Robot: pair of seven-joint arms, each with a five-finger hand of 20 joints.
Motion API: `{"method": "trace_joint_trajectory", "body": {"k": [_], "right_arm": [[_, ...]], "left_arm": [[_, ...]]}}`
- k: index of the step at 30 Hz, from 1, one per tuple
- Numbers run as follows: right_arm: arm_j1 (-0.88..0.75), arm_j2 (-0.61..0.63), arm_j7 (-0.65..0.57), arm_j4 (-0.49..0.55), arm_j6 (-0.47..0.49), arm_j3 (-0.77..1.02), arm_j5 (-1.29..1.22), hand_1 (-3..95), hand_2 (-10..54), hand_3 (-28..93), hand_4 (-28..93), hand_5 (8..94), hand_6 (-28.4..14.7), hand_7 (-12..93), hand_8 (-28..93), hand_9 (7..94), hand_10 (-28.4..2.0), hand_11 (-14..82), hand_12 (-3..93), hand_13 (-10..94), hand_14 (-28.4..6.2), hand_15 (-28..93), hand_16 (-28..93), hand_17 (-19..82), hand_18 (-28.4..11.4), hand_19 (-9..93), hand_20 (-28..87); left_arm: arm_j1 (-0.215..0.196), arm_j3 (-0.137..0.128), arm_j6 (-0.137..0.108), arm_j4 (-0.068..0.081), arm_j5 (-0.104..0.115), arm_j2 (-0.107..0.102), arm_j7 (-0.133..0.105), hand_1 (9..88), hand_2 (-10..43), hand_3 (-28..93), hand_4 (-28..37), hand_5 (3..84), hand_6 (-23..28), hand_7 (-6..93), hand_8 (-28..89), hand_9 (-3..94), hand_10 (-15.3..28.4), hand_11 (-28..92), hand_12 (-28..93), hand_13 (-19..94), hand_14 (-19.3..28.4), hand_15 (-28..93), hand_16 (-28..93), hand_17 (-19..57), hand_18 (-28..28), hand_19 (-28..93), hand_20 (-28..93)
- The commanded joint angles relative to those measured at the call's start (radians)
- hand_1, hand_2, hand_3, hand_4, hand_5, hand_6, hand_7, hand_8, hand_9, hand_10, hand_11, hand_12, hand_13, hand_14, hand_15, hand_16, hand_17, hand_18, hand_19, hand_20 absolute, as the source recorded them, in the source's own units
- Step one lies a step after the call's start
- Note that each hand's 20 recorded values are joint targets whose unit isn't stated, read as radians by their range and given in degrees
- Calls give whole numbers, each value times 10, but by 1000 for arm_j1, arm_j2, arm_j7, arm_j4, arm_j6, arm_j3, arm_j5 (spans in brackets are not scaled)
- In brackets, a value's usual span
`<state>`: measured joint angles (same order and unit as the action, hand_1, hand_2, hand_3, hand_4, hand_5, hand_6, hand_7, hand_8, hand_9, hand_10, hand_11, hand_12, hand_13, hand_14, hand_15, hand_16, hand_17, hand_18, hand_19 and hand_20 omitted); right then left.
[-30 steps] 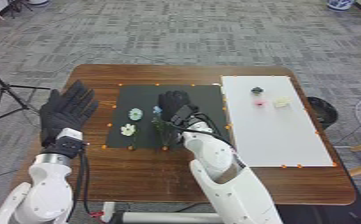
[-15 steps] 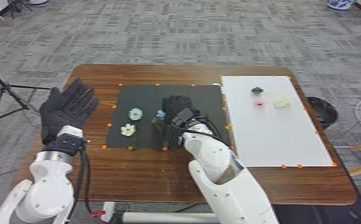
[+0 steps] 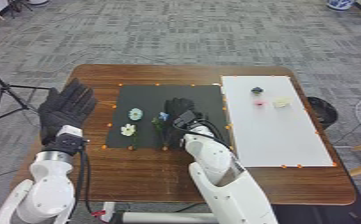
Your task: Arrange flowers
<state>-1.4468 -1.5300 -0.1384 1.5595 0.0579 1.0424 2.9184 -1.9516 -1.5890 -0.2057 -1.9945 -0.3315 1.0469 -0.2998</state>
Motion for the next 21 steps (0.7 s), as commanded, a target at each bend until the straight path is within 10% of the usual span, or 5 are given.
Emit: {"method": "trace_joint_trajectory", "body": {"k": [1, 14, 21], "right_arm": [[3, -1, -12, 24, 8, -7, -13, 449, -95, 776, -255, 643, -29, 161, -122, 690, -133, 176, 163, 688, -88, 607, 291, 398, -214, 842, 339], [19, 42, -81, 93, -2, 45, -107, 426, -95, 775, -247, 618, -35, 146, -117, 660, -146, 159, 154, 686, -95, 610, 278, 395, -218, 844, 334], [54, 186, -202, 162, 33, 190, -235, 412, -87, 769, -240, 580, -48, 125, -108, 597, -153, 122, 144, 685, -98, 661, 282, 397, -225, 864, 344]], "left_arm": [[-2, 3, -8, -4, 13, 2, -7, 237, 159, 700, -283, 405, 79, 122, -96, 346, 136, 195, 80, 274, 141, 213, -39, -68, 145, 363, 81], [-3, 1, -3, -2, 1, 8, -3, 228, 163, 700, -283, 403, 78, 122, -95, 343, 136, 194, 82, 273, 144, 215, -38, -68, 147, 361, 82], [82, 56, 19, 20, -31, -37, 8, 235, 158, 705, -283, 419, 80, 123, -95, 345, 136, 192, 80, 275, 140, 210, -39, -67, 147, 359, 82]]}}
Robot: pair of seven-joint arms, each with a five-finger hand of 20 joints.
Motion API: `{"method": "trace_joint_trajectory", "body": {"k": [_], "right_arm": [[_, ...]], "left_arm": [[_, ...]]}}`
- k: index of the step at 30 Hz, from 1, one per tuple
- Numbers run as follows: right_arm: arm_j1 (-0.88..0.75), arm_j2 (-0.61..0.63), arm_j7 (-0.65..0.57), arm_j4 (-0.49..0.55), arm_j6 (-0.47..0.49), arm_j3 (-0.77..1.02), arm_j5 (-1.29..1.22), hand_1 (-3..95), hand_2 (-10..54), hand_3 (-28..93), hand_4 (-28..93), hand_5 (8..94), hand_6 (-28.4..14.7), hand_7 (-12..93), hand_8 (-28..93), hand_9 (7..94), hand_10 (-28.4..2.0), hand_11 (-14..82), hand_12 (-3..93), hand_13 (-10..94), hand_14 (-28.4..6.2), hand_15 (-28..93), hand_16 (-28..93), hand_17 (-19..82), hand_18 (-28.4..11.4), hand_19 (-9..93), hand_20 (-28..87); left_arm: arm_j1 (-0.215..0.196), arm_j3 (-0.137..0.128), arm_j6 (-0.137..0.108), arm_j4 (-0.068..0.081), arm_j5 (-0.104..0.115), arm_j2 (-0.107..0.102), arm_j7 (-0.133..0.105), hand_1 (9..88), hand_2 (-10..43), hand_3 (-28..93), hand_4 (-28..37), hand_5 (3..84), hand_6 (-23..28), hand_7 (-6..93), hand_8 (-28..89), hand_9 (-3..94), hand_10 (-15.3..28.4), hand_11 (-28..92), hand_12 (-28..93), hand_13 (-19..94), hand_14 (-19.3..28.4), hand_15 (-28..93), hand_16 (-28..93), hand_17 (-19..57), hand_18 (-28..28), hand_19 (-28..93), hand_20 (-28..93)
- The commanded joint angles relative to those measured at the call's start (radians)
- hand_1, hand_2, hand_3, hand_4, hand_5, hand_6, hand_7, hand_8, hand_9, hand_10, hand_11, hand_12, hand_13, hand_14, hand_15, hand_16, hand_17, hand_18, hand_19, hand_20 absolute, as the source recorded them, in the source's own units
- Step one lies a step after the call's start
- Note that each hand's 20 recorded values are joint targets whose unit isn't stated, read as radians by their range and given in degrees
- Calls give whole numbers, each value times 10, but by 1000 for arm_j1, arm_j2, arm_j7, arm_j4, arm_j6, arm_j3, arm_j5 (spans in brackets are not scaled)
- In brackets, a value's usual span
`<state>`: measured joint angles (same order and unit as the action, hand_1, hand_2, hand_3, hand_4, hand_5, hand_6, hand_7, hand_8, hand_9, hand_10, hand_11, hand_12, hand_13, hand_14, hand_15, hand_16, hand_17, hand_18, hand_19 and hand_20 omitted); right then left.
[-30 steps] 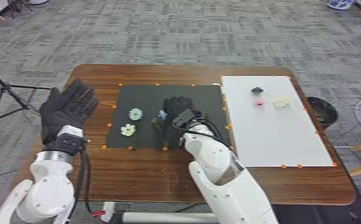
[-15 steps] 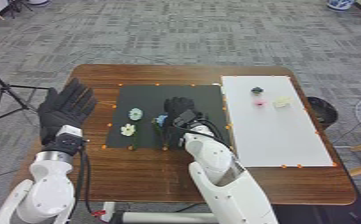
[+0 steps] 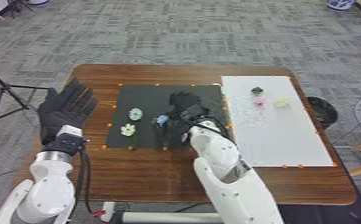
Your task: Arrange flowers
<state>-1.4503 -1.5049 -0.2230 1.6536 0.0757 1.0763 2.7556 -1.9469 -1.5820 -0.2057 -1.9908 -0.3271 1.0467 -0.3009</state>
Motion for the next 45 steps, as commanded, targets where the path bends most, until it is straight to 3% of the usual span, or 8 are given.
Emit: {"method": "trace_joint_trajectory", "body": {"k": [1, 5, 17, 26, 28, 31, 41, 45], "right_arm": [[57, 177, -130, 71, 24, 180, -68, 412, -87, 768, -240, 576, -49, 123, -107, 591, -153, 118, 143, 683, -98, 663, 282, 397, -225, 865, 344], [32, 270, -186, 82, 48, 241, -95, 414, -92, 769, -238, 539, -59, 113, -102, 541, -160, 101, 136, 676, -99, 695, 283, 399, -225, 880, 349], [-21, 329, -185, 79, 170, 342, -88, 464, -95, 770, -255, 514, -57, 104, -99, 483, -141, 85, 114, 668, -98, 724, 278, 397, -222, 891, 351], [-9, 334, -110, 47, 193, 345, -44, 490, -95, 773, -269, 529, -35, 115, -110, 490, -107, 88, 101, 683, -87, 723, 275, 404, -217, 893, 357], [-5, 333, -122, 34, 191, 336, -43, 494, -95, 771, -274, 527, -34, 116, -111, 489, -104, 88, 100, 683, -84, 723, 277, 404, -215, 892, 359], [4, 325, -123, 14, 197, 330, -36, 497, -95, 771, -278, 535, -32, 119, -112, 494, -103, 90, 99, 687, -83, 722, 276, 406, -214, 891, 361], [22, 293, -106, -71, 187, 318, -6, 511, -95, 766, -282, 535, -22, 128, -114, 495, -94, 94, 99, 689, -79, 721, 279, 408, -210, 890, 365], [16, 287, -132, -75, 197, 317, -48, 505, -95, 748, -282, 610, -2, 154, -125, 602, -89, 120, 115, 699, -80, 715, 278, 411, -211, 888, 374]], "left_arm": [[85, 52, 22, 18, -35, -38, 10, 235, 158, 706, -283, 420, 80, 123, -95, 345, 136, 192, 80, 275, 140, 208, -39, -67, 147, 359, 82], [127, 79, 25, 34, -21, -29, 9, 238, 158, 702, -283, 424, 81, 123, -95, 346, 136, 191, 79, 276, 139, 206, -39, -66, 146, 358, 82], [146, 84, 29, 47, -37, -49, 22, 231, 167, 692, -283, 430, 81, 119, -94, 344, 135, 184, 79, 272, 137, 197, -36, -65, 145, 354, 83], [139, 83, 14, 37, -38, -47, 13, 233, 162, 703, -283, 430, 81, 118, -93, 343, 134, 184, 81, 273, 139, 201, -35, -66, 146, 355, 85], [131, 73, 50, 41, -62, -41, 26, 234, 162, 708, -283, 430, 81, 118, -93, 343, 134, 183, 81, 273, 139, 201, -35, -67, 146, 356, 85], [124, 69, 55, 34, -89, -39, 38, 245, 161, 714, -283, 429, 79, 118, -94, 337, 130, 179, 80, 274, 137, 201, -35, -68, 147, 356, 85], [123, 68, 64, 34, -95, -34, 41, 254, 158, 714, -283, 422, 76, 116, -93, 329, 128, 168, 81, 272, 137, 195, -34, -70, 148, 353, 85], [116, 64, 63, 31, -84, -30, 46, 254, 157, 713, -283, 422, 76, 117, -92, 329, 127, 168, 84, 270, 139, 197, -32, -70, 148, 352, 85]]}}
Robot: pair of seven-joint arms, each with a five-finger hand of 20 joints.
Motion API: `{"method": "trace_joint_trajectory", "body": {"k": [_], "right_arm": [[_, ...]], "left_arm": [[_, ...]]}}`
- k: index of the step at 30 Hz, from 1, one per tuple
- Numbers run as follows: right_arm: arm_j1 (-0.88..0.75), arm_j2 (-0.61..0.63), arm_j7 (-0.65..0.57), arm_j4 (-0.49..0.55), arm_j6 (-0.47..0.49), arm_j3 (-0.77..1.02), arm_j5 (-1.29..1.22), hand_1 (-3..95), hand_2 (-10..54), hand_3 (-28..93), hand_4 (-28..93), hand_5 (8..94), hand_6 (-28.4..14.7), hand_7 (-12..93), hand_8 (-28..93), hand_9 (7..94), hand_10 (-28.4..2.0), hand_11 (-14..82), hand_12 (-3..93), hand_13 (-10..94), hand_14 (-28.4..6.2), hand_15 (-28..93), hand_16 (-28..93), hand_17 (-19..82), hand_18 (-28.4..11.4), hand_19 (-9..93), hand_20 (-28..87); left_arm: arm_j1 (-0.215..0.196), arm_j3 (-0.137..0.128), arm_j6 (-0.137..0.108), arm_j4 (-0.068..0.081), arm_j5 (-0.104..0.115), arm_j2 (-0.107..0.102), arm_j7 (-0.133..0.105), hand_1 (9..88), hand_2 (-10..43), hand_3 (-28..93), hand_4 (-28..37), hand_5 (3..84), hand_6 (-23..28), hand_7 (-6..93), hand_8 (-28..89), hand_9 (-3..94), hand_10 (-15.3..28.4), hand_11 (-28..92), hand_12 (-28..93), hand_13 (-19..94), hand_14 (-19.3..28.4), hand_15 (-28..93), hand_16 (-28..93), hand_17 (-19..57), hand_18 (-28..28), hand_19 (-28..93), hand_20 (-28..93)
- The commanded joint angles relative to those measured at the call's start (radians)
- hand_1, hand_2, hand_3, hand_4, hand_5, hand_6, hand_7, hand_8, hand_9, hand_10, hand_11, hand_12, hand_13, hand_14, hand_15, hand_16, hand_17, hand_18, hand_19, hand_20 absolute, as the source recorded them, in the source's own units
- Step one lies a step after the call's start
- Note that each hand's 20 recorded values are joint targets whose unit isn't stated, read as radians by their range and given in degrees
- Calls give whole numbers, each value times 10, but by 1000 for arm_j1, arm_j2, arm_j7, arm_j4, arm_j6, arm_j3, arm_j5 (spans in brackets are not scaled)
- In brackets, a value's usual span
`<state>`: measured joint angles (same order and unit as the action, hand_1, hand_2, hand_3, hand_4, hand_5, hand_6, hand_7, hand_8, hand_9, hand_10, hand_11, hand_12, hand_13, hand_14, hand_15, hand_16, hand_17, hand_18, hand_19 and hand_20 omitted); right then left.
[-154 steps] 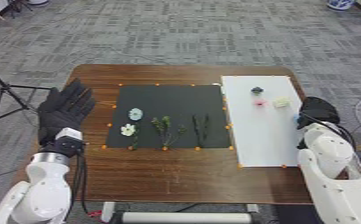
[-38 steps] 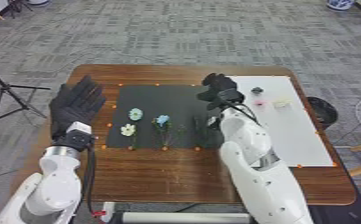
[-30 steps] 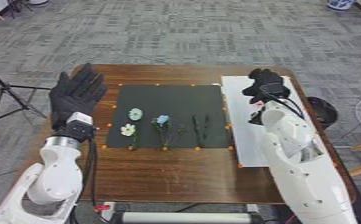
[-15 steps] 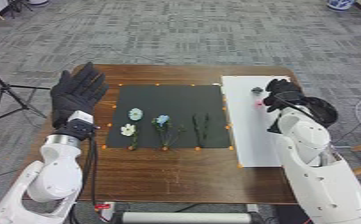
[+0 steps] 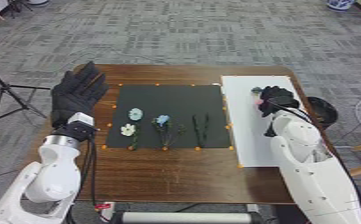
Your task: Arrange flowers
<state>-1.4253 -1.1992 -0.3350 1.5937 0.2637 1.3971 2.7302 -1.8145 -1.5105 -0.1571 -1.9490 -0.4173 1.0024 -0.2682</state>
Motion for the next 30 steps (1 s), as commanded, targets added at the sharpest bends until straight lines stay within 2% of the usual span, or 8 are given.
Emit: {"method": "trace_joint_trajectory", "body": {"k": [1, 5, 9, 15, 22, 25, 26, 30], "right_arm": [[-13, -19, -14, -19, -2, -4, -6, 507, -94, 736, -282, 626, -3, 158, -111, 621, -92, 125, 122, 703, -81, 712, 280, 413, -212, 888, 377], [-18, -19, -20, -23, -29, -16, 0, 553, -90, 638, -283, 699, -4, 209, -25, 698, -97, 149, 154, 718, -78, 702, 286, 423, -214, 888, 384], [-28, -11, -16, -2, -62, -20, -8, 579, -89, 640, -281, 744, 5, 313, 8, 767, -91, 96, 244, 731, -73, 694, 292, 431, -212, 888, 388], [-38, -2, 3, 98, -146, -65, -47, 578, -88, 651, -282, 748, 3, 323, 20, 779, -89, 87, 256, 739, -70, 690, 293, 438, -212, 891, 389], [-22, -95, 53, 192, -185, -161, -130, 575, -90, 660, -282, 753, -1, 318, 23, 782, -89, 81, 259, 741, -70, 690, 296, 439, -212, 893, 388], [-15, -160, 90, 188, -182, -211, -104, 576, -87, 660, -282, 751, -1, 318, 29, 782, -89, 81, 260, 740, -69, 690, 297, 440, -212, 894, 387], [-16, -174, 95, 187, -179, -225, -101, 576, -86, 659, -282, 751, -1, 317, 29, 781, -89, 80, 260, 740, -69, 690, 298, 440, -212, 894, 387], [-35, -245, 101, 185, -154, -257, -82, 576, -87, 662, -283, 751, -2, 316, 30, 779, -90, 80, 260, 738, -70, 690, 300, 439, -212, 895, 387]], "left_arm": [[-19, -10, 19, -11, 9, 15, 15, 254, 157, 713, -283, 423, 76, 117, -92, 329, 127, 169, 84, 270, 140, 200, -30, -71, 148, 352, 85], [-25, -14, 14, -14, 8, 17, 12, 254, 157, 713, -283, 427, 78, 118, -93, 337, 130, 175, 86, 269, 144, 203, -29, -71, 148, 352, 85], [-29, -18, 14, -17, 9, 17, 11, 254, 156, 713, -283, 427, 78, 118, -93, 339, 131, 178, 86, 269, 145, 206, -29, -71, 148, 351, 85], [-40, -34, 0, -19, 8, 27, 7, 254, 155, 712, -283, 427, 78, 117, -92, 338, 130, 178, 85, 269, 146, 208, -30, -72, 148, 352, 86], [-101, -81, -16, -36, 10, 41, 0, 252, 153, 713, -283, 427, 78, 117, -92, 339, 130, 178, 84, 269, 144, 207, -31, -72, 148, 351, 86], [-117, -81, -20, -41, 23, 38, -9, 253, 154, 710, -283, 427, 78, 117, -92, 339, 130, 179, 84, 270, 144, 207, -30, -72, 149, 351, 86], [-111, -76, -18, -37, 25, 37, -7, 253, 154, 710, -283, 427, 78, 117, -92, 339, 130, 179, 84, 270, 144, 207, -31, -72, 149, 351, 86], [-107, -74, -6, -35, 15, 37, 8, 253, 154, 708, -283, 428, 79, 117, -92, 338, 130, 178, 84, 270, 144, 206, -31, -72, 148, 352, 86]]}}
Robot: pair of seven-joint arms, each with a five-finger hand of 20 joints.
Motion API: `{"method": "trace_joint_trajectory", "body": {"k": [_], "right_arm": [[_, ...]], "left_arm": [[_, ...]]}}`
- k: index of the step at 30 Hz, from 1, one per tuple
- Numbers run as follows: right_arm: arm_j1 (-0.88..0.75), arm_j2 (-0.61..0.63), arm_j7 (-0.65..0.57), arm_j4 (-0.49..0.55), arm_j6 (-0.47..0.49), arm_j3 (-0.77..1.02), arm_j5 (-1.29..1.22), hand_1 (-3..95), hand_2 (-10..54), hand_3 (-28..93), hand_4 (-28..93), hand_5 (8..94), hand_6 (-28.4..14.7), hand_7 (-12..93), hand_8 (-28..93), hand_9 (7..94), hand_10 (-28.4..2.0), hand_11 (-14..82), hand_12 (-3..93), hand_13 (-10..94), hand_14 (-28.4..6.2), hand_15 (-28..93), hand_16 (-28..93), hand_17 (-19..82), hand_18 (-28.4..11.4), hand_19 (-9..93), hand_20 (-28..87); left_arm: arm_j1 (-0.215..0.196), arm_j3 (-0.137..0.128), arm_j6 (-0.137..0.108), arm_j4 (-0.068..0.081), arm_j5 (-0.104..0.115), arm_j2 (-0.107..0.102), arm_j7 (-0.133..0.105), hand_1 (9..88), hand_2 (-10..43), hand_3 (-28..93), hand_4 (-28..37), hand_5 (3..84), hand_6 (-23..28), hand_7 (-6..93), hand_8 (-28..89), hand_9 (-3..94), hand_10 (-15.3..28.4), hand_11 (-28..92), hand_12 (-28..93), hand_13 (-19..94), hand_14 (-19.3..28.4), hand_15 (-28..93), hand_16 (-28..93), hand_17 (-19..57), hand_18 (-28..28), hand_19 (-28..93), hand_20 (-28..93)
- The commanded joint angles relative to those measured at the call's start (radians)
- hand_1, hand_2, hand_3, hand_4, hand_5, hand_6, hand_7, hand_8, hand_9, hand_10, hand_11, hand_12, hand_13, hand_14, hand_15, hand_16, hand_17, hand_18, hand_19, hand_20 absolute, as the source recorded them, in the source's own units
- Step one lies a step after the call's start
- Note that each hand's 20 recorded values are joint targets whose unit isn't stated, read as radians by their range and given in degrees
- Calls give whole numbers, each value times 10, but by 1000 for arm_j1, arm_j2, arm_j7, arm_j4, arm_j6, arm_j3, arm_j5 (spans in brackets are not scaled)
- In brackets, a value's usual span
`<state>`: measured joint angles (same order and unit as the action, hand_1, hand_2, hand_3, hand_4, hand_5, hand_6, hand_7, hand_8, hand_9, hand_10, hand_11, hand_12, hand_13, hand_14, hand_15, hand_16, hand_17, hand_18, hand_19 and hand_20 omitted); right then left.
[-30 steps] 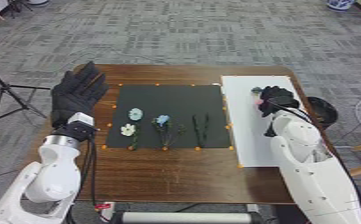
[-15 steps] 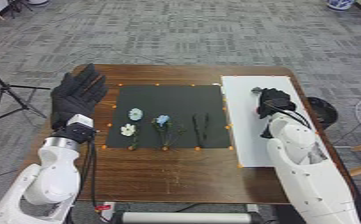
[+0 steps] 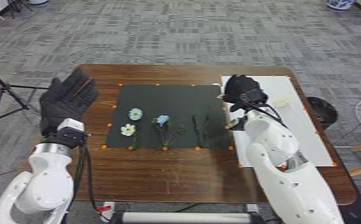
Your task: Arrange flowers
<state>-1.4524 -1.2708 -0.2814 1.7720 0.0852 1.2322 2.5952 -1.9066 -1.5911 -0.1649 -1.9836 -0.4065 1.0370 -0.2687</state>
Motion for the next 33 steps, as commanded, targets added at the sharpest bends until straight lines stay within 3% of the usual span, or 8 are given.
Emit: {"method": "trace_joint_trajectory", "body": {"k": [1, 8, 14, 21, 24, 27, 31, 33], "right_arm": [[-11, -188, 41, 7, 32, -101, 49, 575, -87, 663, -283, 751, -2, 316, 30, 779, -90, 80, 259, 738, -70, 690, 300, 439, -212, 895, 387], [-33, -237, 56, -11, 56, -119, 99, 575, -87, 664, -283, 749, -3, 315, 31, 772, -92, 83, 253, 735, -70, 690, 303, 437, -212, 894, 387], [-71, -245, 44, -4, 86, -117, 106, 577, -88, 666, -283, 750, -4, 313, 30, 758, -94, 85, 249, 726, -74, 689, 304, 431, -211, 891, 386], [-80, -262, 39, -7, 123, -120, 102, 572, -88, 672, -283, 747, -5, 310, 25, 748, -94, 90, 242, 721, -75, 688, 303, 426, -212, 886, 385], [-73, -268, 39, -18, 120, -119, 112, 570, -83, 667, -283, 739, -8, 310, 26, 737, -95, 99, 236, 715, -76, 681, 300, 422, -211, 879, 382], [-71, -269, 35, -19, 125, -115, 99, 564, -86, 676, -283, 730, -10, 297, 13, 725, -99, 109, 226, 709, -76, 677, 298, 418, -213, 874, 379], [-71, -267, 36, -18, 126, -112, 104, 550, -94, 685, -280, 722, -14, 270, 5, 704, -111, 144, 186, 700, -81, 676, 295, 411, -213, 868, 373], [-73, -265, 35, -14, 141, -108, 97, 539, -95, 685, -276, 719, -16, 262, 3, 694, -117, 152, 172, 695, -83, 676, 295, 408, -213, 865, 373]], "left_arm": [[-16, 6, 1, -2, 5, 3, 10, 253, 154, 708, -283, 428, 79, 116, -92, 338, 130, 178, 84, 270, 144, 206, -31, -72, 148, 352, 86], [-3, 20, 12, 4, 2, 0, 22, 251, 154, 708, -283, 427, 78, 117, -92, 337, 131, 179, 84, 269, 145, 207, -31, -72, 148, 352, 86], [-20, 1, 6, -5, -8, 12, 27, 250, 154, 708, -283, 427, 79, 116, -92, 336, 132, 178, 84, 267, 144, 206, -31, -72, 148, 351, 85], [-16, 13, 6, -2, 2, 6, 24, 249, 154, 708, -283, 427, 79, 117, -92, 336, 132, 179, 84, 261, 143, 202, -30, -71, 146, 349, 85], [-15, 19, 17, 0, 27, 8, 25, 248, 156, 705, -283, 427, 79, 117, -92, 337, 133, 180, 85, 261, 143, 202, -28, -72, 147, 350, 86], [-16, 20, 13, 0, 21, 9, 25, 245, 157, 704, -283, 427, 80, 117, -92, 338, 134, 181, 85, 262, 145, 206, -27, -72, 146, 350, 86], [-20, 12, 6, 1, 45, 12, 17, 244, 157, 706, -283, 427, 80, 116, -92, 338, 134, 183, 85, 262, 146, 211, -27, -72, 147, 351, 86], [-22, 10, 3, 2, 37, 10, 15, 244, 157, 707, -283, 427, 80, 117, -92, 340, 135, 184, 85, 263, 147, 214, -27, -72, 147, 351, 86]]}}
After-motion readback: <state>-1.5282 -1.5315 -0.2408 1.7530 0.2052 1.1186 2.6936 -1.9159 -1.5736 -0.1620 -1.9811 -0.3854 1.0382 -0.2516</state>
